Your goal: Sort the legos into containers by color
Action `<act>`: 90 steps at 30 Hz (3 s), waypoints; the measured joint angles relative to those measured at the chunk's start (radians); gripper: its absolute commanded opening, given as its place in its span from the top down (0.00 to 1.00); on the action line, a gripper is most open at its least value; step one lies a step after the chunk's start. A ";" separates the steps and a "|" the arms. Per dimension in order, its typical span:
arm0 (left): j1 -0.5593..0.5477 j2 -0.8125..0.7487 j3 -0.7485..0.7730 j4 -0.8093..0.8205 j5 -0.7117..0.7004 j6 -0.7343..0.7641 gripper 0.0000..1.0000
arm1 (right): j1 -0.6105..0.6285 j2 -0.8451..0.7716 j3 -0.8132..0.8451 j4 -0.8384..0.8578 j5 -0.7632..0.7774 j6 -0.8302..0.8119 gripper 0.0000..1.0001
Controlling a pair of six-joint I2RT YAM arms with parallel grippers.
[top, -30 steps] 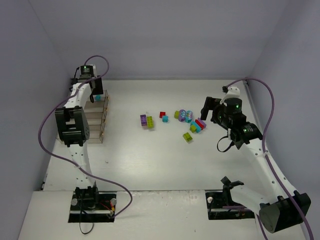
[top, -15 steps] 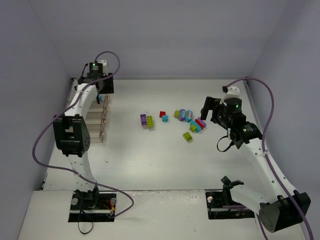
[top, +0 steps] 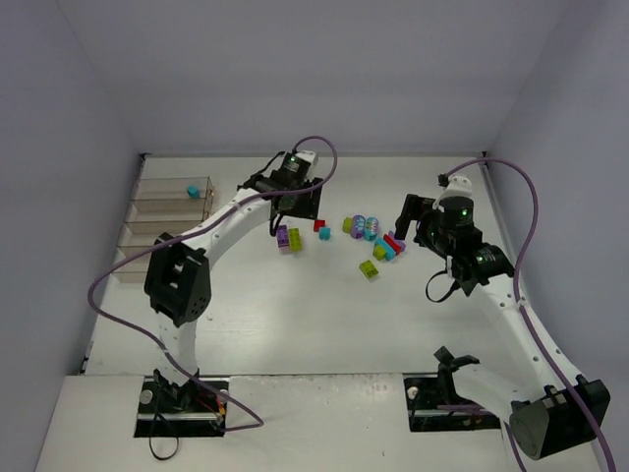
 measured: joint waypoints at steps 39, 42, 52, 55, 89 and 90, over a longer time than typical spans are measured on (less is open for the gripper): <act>-0.127 0.441 0.303 -0.099 -0.222 -0.217 0.99 | 0.000 -0.074 -0.034 -0.024 0.032 0.024 0.00; -0.122 0.353 0.229 -0.113 -0.229 -0.208 0.99 | 0.000 -0.080 -0.034 -0.030 0.032 0.018 0.00; 0.157 -0.116 0.143 -0.092 -0.169 -0.046 0.98 | 0.000 -0.065 -0.034 -0.039 0.030 0.012 0.00; 0.343 -0.145 0.144 -0.072 -0.125 0.032 0.94 | 0.000 -0.051 -0.034 -0.040 0.021 0.008 0.00; 0.723 0.343 0.362 -0.063 -0.005 0.237 0.31 | 0.001 0.047 -0.007 -0.040 -0.013 -0.040 0.00; 0.721 0.333 0.345 -0.063 0.002 0.235 0.27 | 0.001 0.051 -0.005 -0.040 -0.013 -0.040 0.00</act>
